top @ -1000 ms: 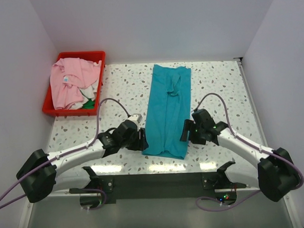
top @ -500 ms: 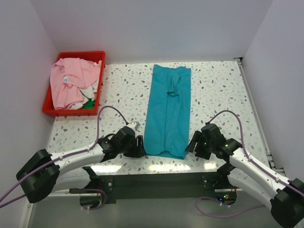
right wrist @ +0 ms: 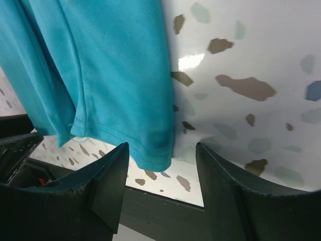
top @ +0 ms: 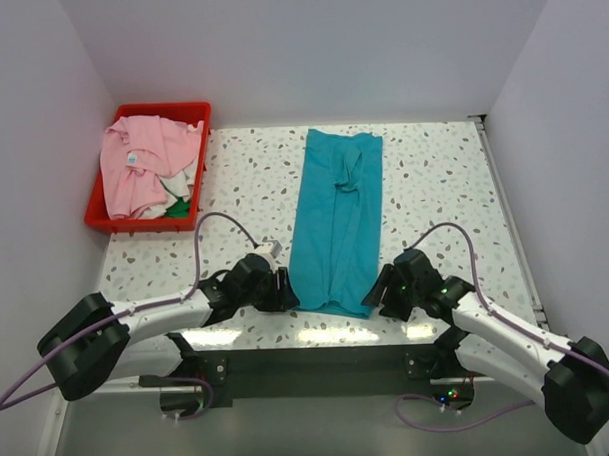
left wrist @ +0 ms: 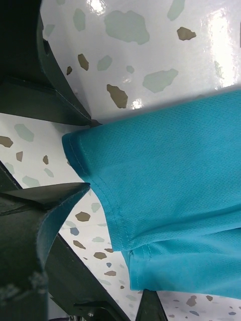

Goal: Fold and stack the t-shirts
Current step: Fold the tshirt

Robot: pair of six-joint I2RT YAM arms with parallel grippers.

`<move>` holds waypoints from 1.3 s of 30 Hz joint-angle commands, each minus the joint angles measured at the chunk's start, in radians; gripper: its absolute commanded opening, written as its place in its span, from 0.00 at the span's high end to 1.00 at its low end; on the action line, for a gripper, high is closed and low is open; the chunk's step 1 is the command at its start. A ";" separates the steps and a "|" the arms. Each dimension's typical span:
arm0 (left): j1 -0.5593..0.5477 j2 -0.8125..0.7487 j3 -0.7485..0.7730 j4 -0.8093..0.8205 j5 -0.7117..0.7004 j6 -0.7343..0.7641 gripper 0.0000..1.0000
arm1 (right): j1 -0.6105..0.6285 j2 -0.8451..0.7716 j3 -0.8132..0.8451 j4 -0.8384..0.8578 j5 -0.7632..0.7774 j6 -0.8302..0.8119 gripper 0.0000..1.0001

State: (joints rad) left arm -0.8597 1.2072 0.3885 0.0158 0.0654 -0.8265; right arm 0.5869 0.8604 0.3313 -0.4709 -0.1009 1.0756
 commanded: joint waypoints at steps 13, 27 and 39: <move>0.004 0.091 -0.077 0.090 0.034 -0.042 0.71 | 0.114 0.090 -0.066 0.069 0.069 0.069 0.58; -0.203 -0.020 -0.163 0.023 -0.058 -0.226 0.96 | 0.273 0.105 -0.009 -0.069 0.092 -0.102 1.00; -0.153 -0.026 0.133 -0.206 -0.168 -0.096 1.00 | 0.298 0.069 0.237 -0.259 0.257 -0.212 1.00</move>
State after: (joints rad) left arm -1.0691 1.1534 0.4320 -0.1322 -0.0540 -1.0080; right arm 0.8829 0.8867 0.4805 -0.6815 0.0628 0.9318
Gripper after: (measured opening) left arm 0.084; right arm 0.019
